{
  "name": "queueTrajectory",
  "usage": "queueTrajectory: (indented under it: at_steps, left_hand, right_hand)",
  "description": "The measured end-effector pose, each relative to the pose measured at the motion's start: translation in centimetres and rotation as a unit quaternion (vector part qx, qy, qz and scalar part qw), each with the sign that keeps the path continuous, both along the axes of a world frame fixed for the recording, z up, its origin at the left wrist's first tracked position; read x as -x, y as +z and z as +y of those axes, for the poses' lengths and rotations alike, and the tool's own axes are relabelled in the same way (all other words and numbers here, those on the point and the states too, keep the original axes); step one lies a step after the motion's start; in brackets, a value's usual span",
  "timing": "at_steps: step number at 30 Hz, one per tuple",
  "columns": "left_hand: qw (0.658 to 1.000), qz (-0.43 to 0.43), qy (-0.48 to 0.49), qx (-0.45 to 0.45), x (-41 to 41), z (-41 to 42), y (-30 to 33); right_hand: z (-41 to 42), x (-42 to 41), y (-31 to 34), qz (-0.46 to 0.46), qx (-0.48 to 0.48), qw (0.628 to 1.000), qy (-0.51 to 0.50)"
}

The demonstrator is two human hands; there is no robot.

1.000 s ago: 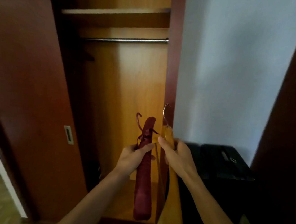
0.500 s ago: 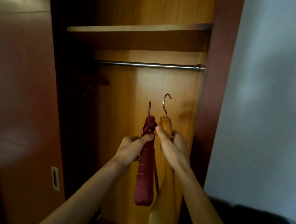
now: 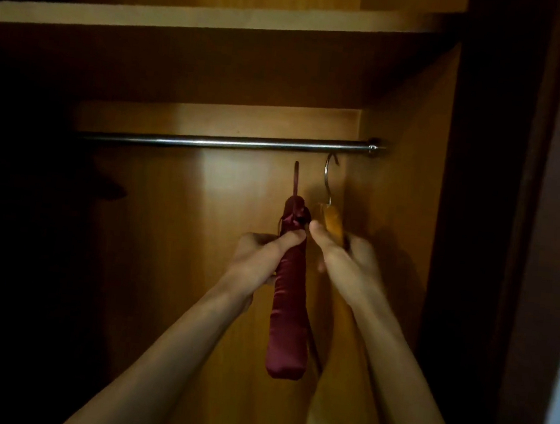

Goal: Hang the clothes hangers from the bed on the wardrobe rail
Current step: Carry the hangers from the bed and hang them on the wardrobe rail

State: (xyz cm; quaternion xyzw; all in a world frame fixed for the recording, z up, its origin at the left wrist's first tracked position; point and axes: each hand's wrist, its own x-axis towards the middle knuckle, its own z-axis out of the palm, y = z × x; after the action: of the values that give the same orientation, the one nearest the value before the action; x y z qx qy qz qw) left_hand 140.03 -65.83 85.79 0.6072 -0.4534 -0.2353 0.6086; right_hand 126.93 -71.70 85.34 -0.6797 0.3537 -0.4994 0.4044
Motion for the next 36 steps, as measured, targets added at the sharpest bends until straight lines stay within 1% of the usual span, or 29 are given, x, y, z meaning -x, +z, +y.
queueTrajectory:
  at_steps: [2,6,10,14,19,26,31,34,36]
  left_hand:
    - [1.0,-0.007,-0.027,0.0,-1.6,-2.5,2.0]
    - [0.997,-0.022,-0.078,0.007,-3.4,-6.5,5.2]
    - [0.996,-0.02,-0.085,0.015,-2.9,-9.1,7.7]
    - [0.995,0.016,-0.094,0.031,-1.7,-11.2,9.0]
    - [0.992,0.059,-0.111,0.028,-0.7,-12.4,9.6]
    - [0.989,0.094,-0.119,-0.001,0.2,-13.5,8.4]
    - [0.991,0.081,-0.105,-0.029,-0.1,-13.6,7.3]
    - [0.992,0.084,-0.091,-0.02,-0.1,-13.4,6.9]
    - [0.993,0.07,-0.087,-0.023,-0.3,-13.4,6.7]
  right_hand:
    - [-1.7,-1.1,2.0,0.008,0.004,0.999,-0.035]
    - [-4.5,-2.1,5.6,-0.014,0.002,0.997,-0.078]
    - [-6.4,-2.4,8.3,-0.023,-0.01,0.996,-0.09]
    - [-8.3,-2.6,9.8,-0.041,-0.041,0.995,-0.085]
    - [-10.9,-2.2,9.9,-0.036,-0.072,0.993,-0.084]
    - [-12.9,-2.4,8.9,-0.05,-0.115,0.989,-0.075]
    - [-13.6,-2.6,7.0,-0.048,-0.119,0.988,-0.083]
    - [-13.8,-2.6,6.3,-0.034,-0.121,0.988,-0.085]
    - [-13.7,-2.4,6.2,-0.021,-0.131,0.988,-0.081]
